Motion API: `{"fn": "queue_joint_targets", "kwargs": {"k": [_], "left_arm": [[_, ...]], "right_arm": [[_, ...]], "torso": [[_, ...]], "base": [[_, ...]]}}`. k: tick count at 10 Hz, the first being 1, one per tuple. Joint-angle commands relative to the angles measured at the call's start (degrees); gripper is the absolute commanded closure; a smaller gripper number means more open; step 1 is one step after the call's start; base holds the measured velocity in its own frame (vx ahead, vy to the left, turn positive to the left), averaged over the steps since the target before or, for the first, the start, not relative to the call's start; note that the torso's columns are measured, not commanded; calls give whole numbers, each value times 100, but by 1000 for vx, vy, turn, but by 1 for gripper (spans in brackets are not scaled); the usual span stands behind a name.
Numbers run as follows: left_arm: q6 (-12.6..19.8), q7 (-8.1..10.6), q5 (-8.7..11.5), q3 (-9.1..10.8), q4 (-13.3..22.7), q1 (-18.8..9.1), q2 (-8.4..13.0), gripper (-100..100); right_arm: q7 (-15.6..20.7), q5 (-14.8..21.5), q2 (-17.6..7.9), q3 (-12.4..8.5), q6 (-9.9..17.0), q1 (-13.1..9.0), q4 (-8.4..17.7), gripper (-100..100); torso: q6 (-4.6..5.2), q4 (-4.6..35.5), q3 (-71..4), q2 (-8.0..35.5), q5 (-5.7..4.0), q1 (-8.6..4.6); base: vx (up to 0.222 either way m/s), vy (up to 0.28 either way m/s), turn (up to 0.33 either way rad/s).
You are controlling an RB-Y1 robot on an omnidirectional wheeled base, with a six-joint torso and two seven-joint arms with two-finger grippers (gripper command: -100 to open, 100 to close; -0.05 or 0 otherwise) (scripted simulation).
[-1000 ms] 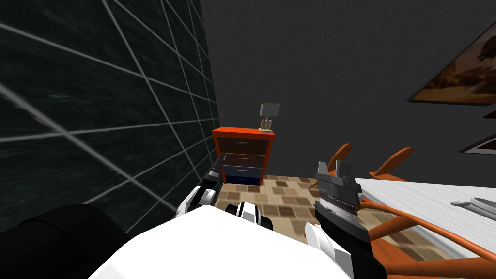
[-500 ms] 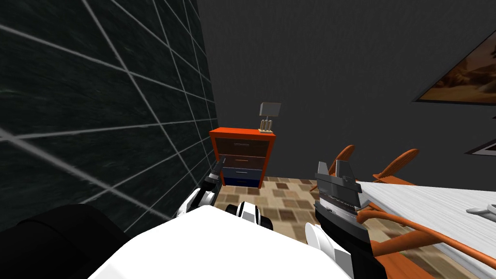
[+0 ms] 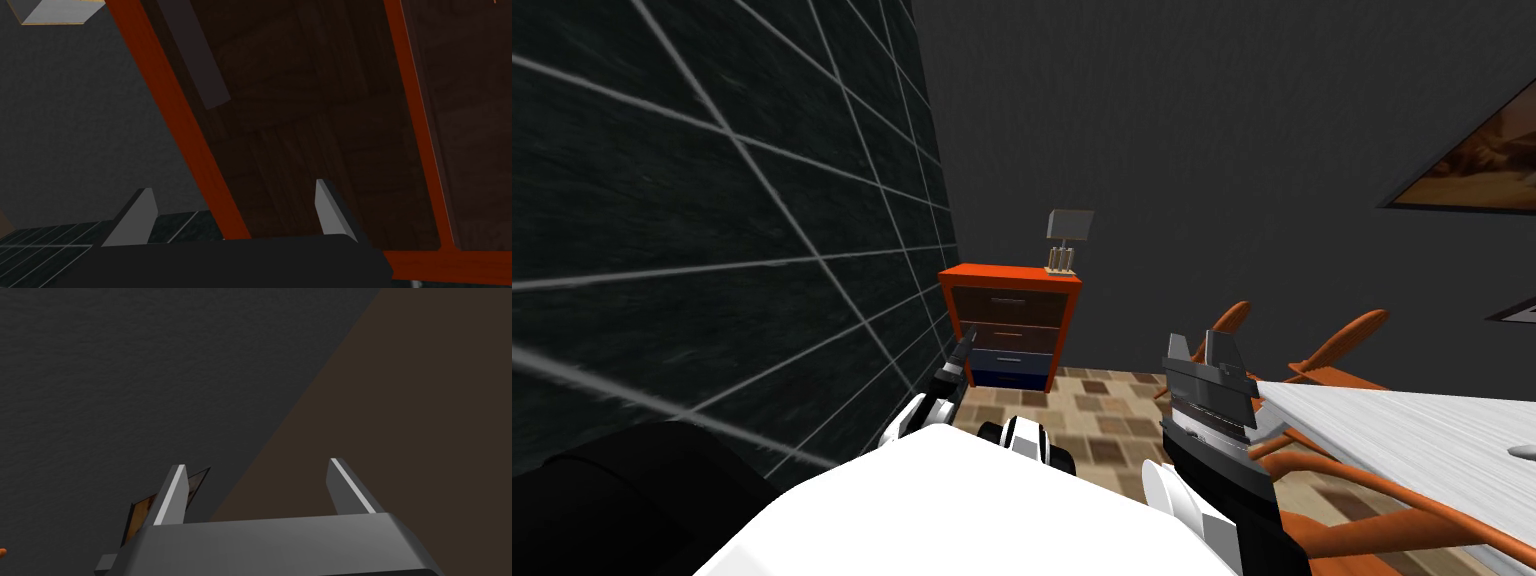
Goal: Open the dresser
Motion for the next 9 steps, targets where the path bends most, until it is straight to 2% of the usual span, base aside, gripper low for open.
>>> {"fn": "queue_joint_targets", "kwargs": {"k": [1,4,5,8,9], "left_arm": [[-135,5,-1,27,398,-66,-22,-100],[-303,19,6,72,915,-155,-42,-100],[-303,19,6,72,941,-155,-42,-100],[-460,34,12,114,1413,-240,-75,-100],[-460,34,12,114,1434,-240,-75,-100]], "right_arm": [[0,0,0,0,0,0,0,0],[0,0,0,0,0,0,0,0],[0,0,0,0,0,0,0,0],[0,0,0,0,0,0,0,0],[0,0,0,0,0,0,0,0]], "torso": [[0,0,0,2,-1,-2],[0,-1,-2,-2,-1,0],[0,1,2,3,0,-1],[0,1,2,5,-1,-3],[0,0,0,0,-1,-2]], "base": [[65,-11,1],[81,-9,2],[52,-7,0],[52,-9,1],[51,-9,2]]}}
